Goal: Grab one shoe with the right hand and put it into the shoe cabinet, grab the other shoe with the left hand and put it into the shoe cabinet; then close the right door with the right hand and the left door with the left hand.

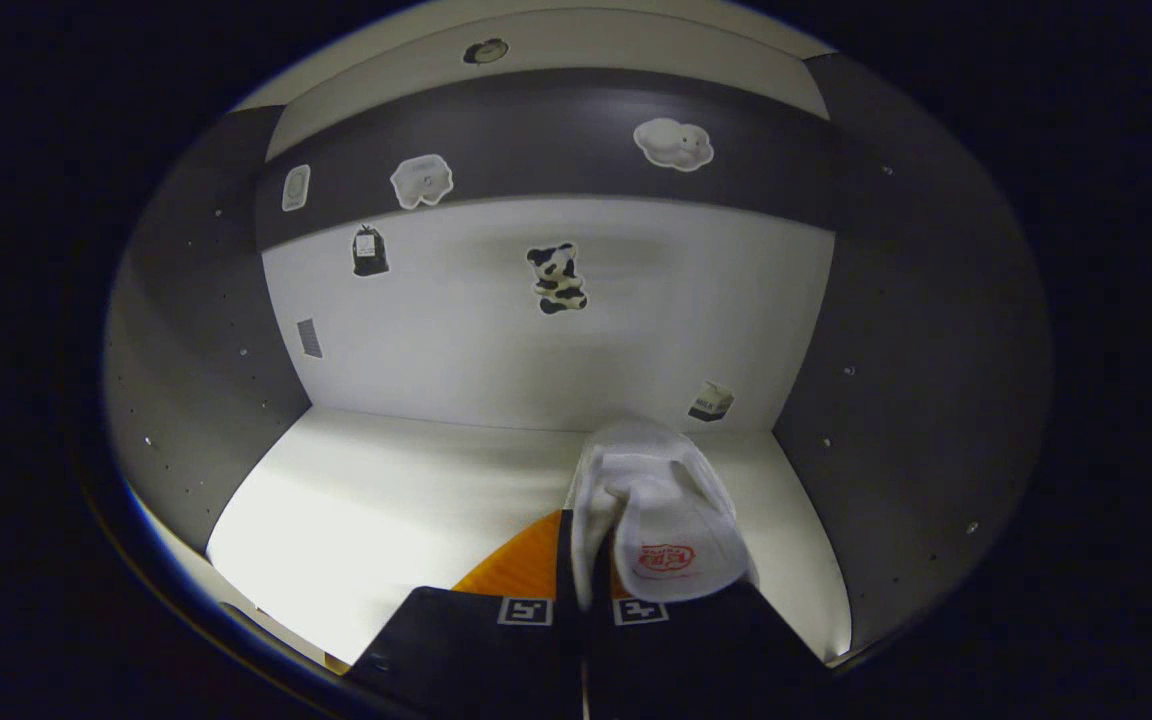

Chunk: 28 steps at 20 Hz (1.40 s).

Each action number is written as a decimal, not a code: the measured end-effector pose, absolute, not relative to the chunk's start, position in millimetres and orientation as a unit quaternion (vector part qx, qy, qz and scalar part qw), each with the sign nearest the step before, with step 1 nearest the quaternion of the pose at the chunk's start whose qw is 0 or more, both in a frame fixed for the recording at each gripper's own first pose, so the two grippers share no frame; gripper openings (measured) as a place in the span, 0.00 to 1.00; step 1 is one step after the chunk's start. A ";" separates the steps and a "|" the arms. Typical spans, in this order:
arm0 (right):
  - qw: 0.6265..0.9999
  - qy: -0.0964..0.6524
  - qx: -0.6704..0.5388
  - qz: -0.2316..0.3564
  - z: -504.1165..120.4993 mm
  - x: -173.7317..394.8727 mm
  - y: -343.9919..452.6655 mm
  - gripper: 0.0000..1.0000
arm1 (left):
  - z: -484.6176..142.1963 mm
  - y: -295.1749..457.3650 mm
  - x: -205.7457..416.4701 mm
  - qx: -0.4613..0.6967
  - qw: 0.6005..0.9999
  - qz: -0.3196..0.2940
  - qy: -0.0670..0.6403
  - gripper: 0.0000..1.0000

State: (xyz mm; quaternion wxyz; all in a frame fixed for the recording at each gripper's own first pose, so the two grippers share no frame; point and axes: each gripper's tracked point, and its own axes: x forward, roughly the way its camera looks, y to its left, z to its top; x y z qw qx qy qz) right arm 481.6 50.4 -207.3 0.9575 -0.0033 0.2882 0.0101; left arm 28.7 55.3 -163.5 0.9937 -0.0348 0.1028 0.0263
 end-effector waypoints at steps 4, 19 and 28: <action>0.955 0.297 0.007 -0.009 -217.5 490.6 48.3 0.02 | -171.0 56.7 29.9 -0.035 0.993 0.035 0.111 0.95; 0.956 0.293 -0.010 0.012 -185.1 430.8 61.3 0.98 | -168.0 45.0 25.5 -0.044 0.993 0.029 0.105 0.95; 0.992 0.122 0.008 0.042 -97.5 350.1 57.4 0.98 | -187.5 59.2 4.0 -0.029 0.994 0.039 0.100 0.95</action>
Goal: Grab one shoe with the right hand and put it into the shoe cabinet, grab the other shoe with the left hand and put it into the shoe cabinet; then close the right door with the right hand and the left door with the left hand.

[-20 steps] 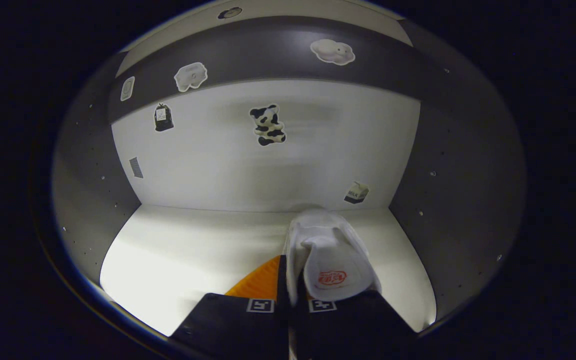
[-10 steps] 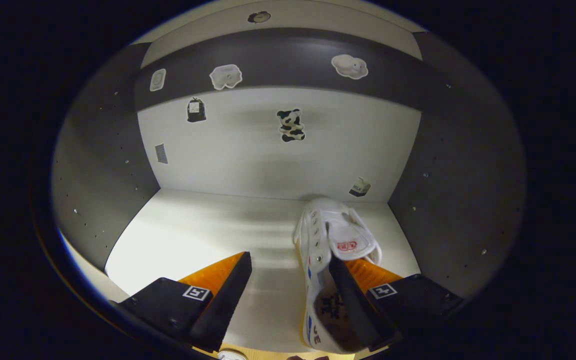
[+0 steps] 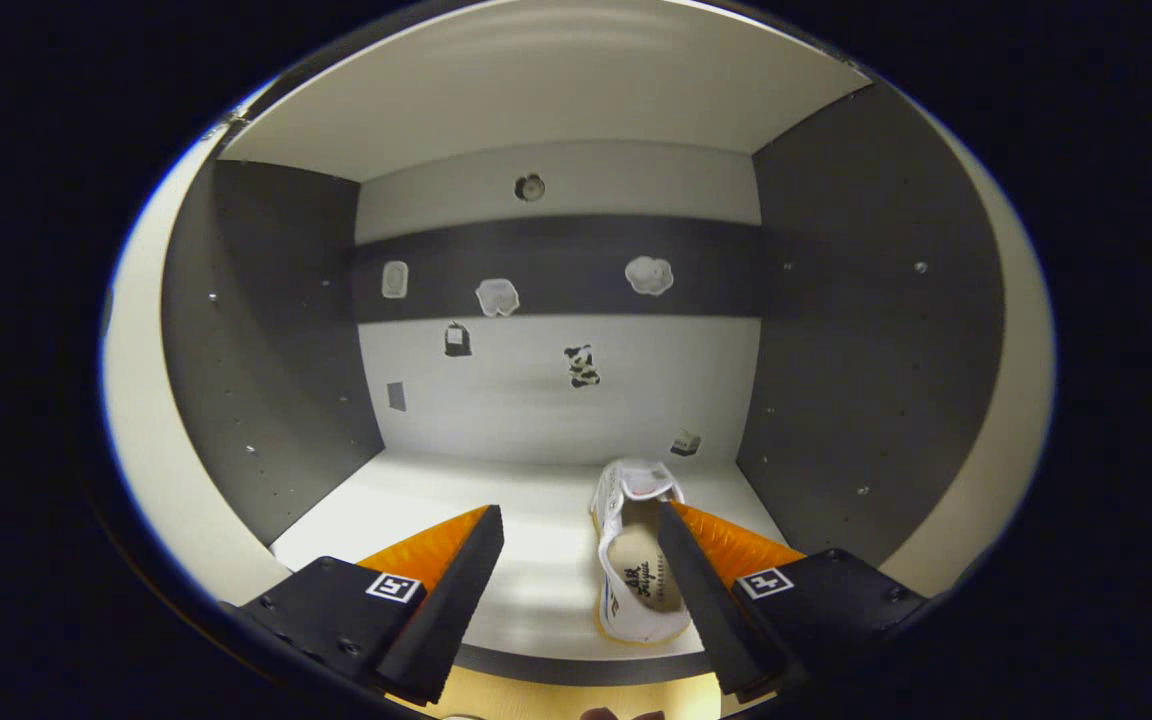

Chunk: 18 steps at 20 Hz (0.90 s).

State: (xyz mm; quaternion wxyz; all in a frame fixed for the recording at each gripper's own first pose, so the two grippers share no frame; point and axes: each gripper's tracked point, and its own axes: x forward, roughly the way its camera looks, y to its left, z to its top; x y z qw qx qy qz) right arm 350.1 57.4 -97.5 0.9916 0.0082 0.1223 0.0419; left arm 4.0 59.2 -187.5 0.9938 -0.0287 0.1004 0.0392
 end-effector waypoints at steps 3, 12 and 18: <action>0.996 0.071 0.001 0.055 -75.3 300.8 59.1 0.98 | -198.8 57.1 -3.4 -0.022 0.995 0.032 0.095 0.95; 0.998 -0.001 0.010 0.067 -58.8 142.8 45.4 0.98 | -292.7 13.7 -30.7 0.011 0.986 -0.031 0.161 0.95; 0.997 0.006 0.029 0.067 -65.7 66.4 24.7 0.98 | -392.7 -6.6 -34.2 0.049 0.966 -0.068 0.244 0.92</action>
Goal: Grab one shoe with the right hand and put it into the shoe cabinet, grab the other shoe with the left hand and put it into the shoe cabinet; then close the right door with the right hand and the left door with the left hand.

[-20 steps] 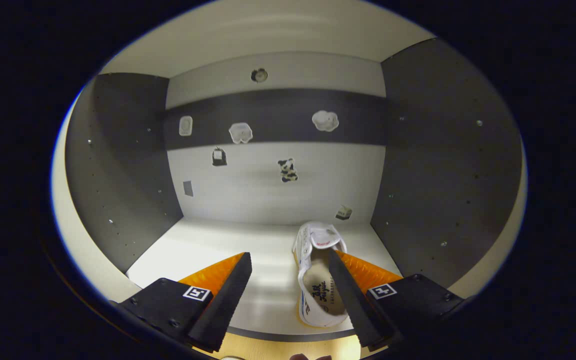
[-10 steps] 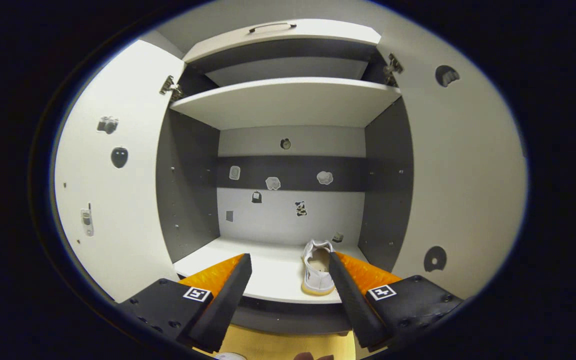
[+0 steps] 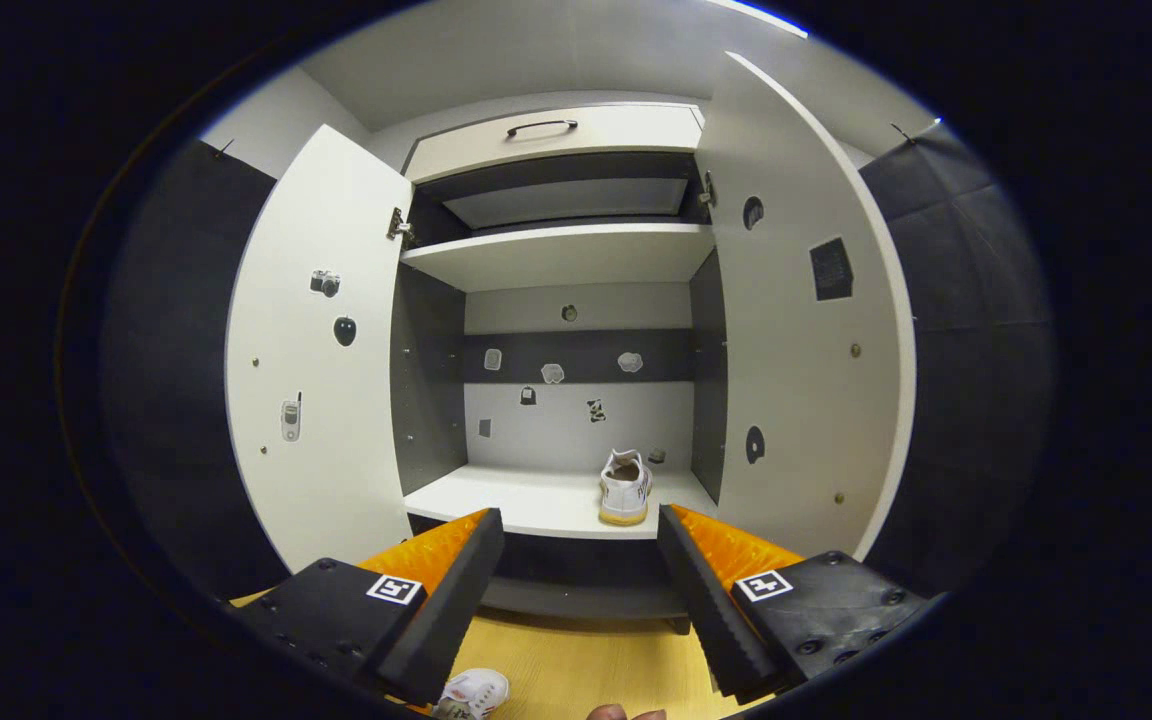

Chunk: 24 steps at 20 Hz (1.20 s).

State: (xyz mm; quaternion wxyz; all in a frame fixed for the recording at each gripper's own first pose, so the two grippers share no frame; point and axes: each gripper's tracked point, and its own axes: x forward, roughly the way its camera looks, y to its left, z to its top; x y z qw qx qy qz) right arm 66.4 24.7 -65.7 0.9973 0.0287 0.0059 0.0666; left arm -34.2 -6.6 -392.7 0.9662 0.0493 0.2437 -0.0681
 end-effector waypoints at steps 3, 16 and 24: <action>0.998 0.013 0.027 0.060 -70.7 47.1 9.8 0.98 | -428.8 -7.6 -20.7 0.046 0.961 -0.065 0.263 0.91; 0.998 0.046 -0.023 0.032 -88.3 -0.5 -36.1 0.98 | -496.9 -16.0 50.2 0.064 0.958 -0.049 0.275 0.40; 0.999 0.036 -0.024 0.028 -76.0 -5.4 -42.6 0.98 | -497.6 -3.4 52.4 0.071 0.943 -0.032 0.323 0.07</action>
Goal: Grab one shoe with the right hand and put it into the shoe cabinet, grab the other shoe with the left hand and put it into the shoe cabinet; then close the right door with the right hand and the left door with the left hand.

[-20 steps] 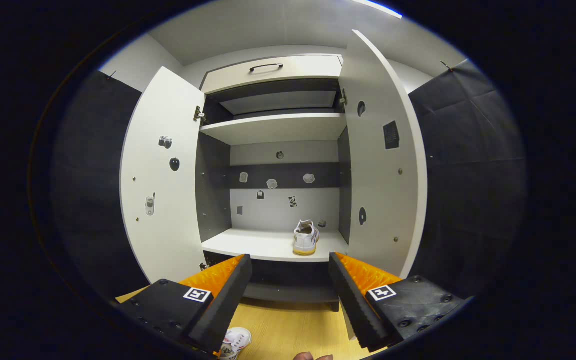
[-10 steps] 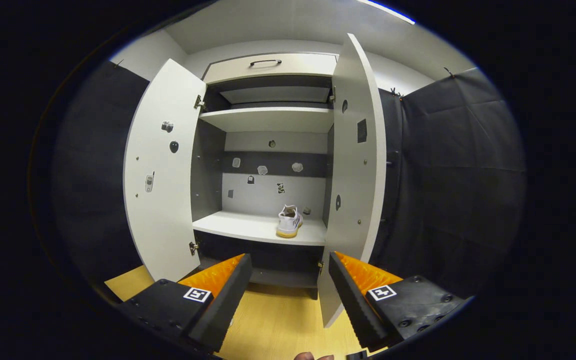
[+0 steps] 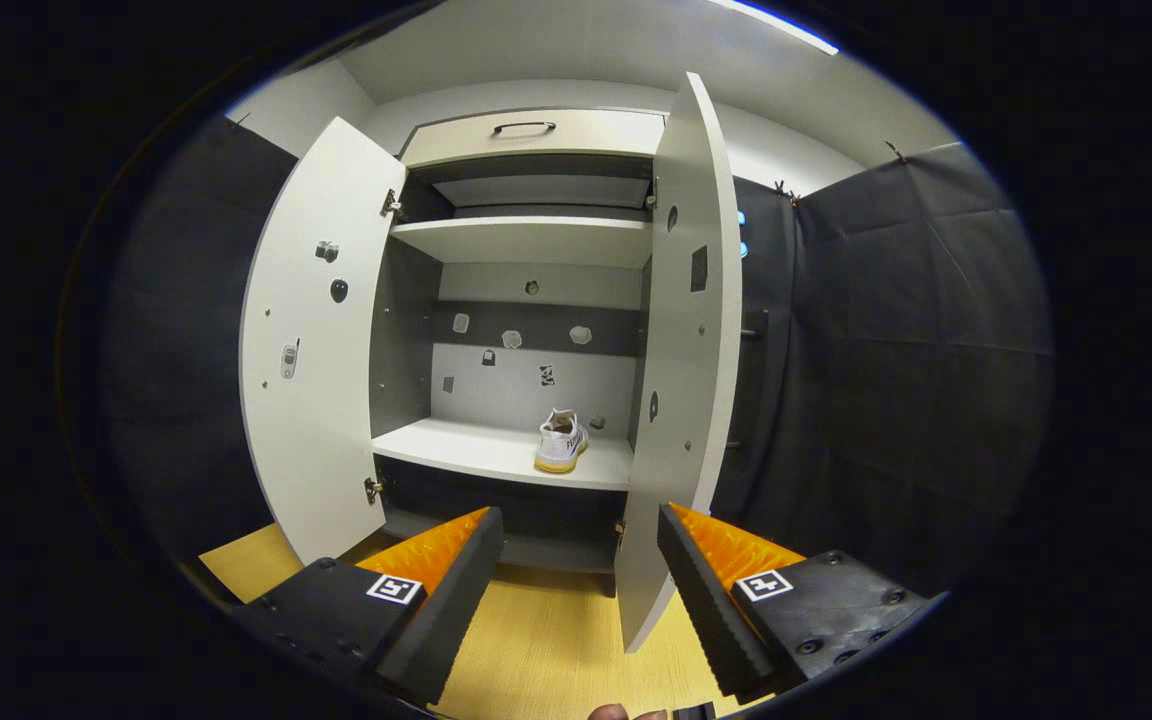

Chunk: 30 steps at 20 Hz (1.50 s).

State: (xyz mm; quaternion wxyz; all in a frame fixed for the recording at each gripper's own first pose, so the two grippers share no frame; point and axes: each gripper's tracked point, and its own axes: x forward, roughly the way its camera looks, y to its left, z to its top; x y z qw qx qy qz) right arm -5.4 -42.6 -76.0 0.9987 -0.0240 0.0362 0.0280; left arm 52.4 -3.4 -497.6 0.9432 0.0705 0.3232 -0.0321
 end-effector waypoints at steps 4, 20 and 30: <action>0.999 0.024 -0.014 0.031 -64.1 -8.3 -44.6 0.98 | -457.1 -10.8 51.2 0.045 0.948 -0.037 0.314 0.06; 1.000 -0.007 0.003 0.012 -42.0 -39.0 -110.1 0.98 | -172.3 -10.9 165.3 -0.032 0.973 0.020 0.230 0.05; 0.999 0.004 0.031 -0.036 -56.1 -44.8 -176.5 0.98 | -88.1 -8.6 339.7 -0.028 0.975 0.079 0.207 0.05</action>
